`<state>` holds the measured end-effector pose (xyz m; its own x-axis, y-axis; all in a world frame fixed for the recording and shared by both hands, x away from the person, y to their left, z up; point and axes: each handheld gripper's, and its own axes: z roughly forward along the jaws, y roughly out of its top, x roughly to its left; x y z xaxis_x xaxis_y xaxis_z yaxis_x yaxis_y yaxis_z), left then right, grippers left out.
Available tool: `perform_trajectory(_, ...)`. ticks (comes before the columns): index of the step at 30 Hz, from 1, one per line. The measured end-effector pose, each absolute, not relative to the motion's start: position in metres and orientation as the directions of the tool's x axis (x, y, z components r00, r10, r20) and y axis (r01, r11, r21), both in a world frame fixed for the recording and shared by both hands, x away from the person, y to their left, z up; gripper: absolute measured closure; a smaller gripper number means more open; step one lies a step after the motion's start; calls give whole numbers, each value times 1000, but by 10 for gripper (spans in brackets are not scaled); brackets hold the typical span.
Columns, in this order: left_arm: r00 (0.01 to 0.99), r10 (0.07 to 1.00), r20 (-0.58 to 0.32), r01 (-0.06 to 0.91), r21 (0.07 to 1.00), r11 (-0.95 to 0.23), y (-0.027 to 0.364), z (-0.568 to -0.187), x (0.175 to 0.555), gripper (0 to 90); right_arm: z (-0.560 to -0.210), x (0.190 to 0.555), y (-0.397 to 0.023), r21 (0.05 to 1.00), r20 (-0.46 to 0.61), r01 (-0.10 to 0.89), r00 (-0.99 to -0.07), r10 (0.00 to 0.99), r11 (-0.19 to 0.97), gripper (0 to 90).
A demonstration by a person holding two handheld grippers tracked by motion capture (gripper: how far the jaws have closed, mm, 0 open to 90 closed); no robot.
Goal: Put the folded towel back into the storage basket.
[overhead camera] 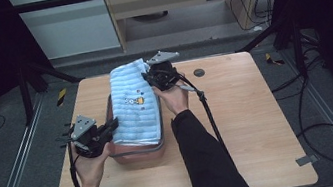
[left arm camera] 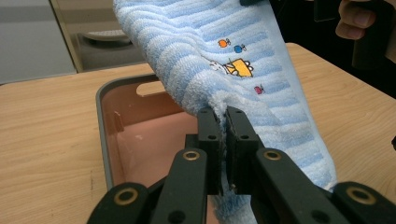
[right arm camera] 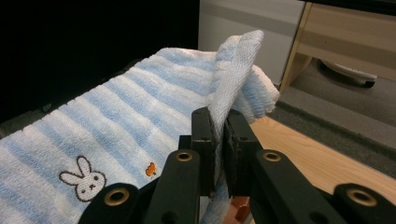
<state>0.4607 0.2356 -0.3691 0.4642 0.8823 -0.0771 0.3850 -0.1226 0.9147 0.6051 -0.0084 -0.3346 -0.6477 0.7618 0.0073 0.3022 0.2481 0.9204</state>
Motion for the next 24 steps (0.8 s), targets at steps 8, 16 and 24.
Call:
perform_trajectory(8, 455, 887, -76, 408, 903, -132, 237, -378, 462, 858, -349, 611, -2, 909, 17, 326, -649, 760, 258, 842)
perform_trajectory(16, 444, 894, -64, 434, 888, -152, 238, -387, 462, 858, -365, 615, 5, 895, 19, 349, -654, 756, 279, 842)
perform_trajectory(24, 436, 899, -46, 462, 869, -179, 239, -400, 462, 857, -381, 615, 6, 882, 27, 371, -655, 755, 289, 841)
